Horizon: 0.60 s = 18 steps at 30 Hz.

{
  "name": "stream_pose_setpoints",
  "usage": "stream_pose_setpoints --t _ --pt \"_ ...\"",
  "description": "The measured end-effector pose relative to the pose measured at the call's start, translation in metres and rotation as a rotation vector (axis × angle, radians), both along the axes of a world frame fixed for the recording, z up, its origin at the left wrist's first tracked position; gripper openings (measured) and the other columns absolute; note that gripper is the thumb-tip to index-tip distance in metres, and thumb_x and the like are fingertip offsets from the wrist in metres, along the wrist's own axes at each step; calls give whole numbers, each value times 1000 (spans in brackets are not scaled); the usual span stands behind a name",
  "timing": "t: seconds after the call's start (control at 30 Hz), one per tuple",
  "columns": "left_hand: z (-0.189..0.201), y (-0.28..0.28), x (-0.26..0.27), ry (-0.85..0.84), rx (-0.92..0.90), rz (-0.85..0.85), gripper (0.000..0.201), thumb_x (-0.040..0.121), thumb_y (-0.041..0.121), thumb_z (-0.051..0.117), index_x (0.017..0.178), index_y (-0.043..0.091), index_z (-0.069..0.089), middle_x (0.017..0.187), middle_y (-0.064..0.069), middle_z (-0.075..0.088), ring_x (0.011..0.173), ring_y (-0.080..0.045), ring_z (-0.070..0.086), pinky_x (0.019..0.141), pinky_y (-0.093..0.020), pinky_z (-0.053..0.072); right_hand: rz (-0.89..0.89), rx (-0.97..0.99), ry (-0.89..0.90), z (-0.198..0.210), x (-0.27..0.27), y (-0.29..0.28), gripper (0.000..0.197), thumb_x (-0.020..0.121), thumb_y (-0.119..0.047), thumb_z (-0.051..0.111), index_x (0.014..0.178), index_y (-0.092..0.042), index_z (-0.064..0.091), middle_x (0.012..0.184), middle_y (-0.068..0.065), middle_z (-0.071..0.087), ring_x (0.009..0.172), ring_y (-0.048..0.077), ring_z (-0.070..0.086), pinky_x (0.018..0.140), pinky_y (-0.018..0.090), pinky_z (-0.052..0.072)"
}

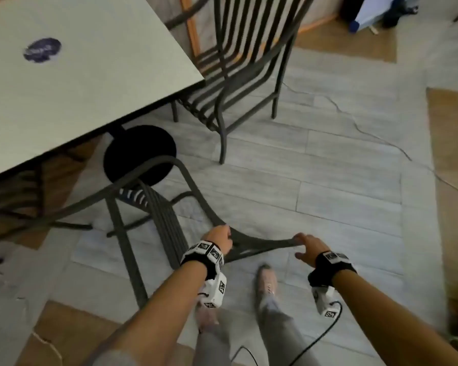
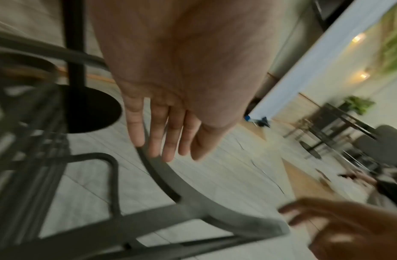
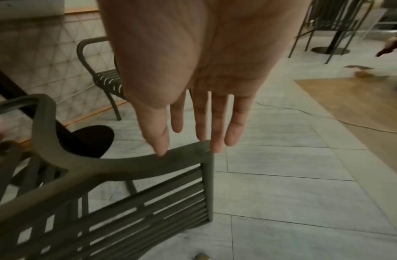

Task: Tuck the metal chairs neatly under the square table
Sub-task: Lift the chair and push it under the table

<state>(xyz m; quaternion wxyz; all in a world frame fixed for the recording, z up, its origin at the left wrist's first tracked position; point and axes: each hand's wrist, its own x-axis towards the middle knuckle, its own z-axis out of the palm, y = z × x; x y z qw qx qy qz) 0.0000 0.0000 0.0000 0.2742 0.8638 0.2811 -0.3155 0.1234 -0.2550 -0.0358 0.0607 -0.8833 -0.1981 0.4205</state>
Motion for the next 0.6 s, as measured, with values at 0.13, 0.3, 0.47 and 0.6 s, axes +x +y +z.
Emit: stream_pose_setpoints --t 0.13,0.3,0.47,0.6 --pt "-48 -80 47 31 -142 -177 59 86 25 65 136 9 38 143 -15 44 128 -34 48 106 -45 41 82 14 97 -28 20 -19 77 80 -24 73 144 -23 30 148 11 30 120 35 51 99 44 45" --pt "-89 -148 78 90 -79 -296 57 95 35 48 145 12 32 151 -9 39 141 -28 32 119 -50 14 7 105 156 -60 34 -40 71 82 -18 70 142 -19 32 140 16 43 120 34 50 99 38 39" --pt "-98 -163 111 202 -83 -160 38 99 32 35 123 11 55 132 -13 58 125 -32 49 109 -58 27 -25 178 197 -77 32 -44 75 80 -16 71 142 -16 30 141 15 42 119 34 51 97 37 40" --pt "-87 -164 110 164 -7 -18 31 98 28 40 109 13 63 118 -11 66 116 -29 55 108 -51 28 -44 236 211 -69 33 -50 72 80 -16 72 140 -22 32 139 13 46 118 33 52 95 37 41"
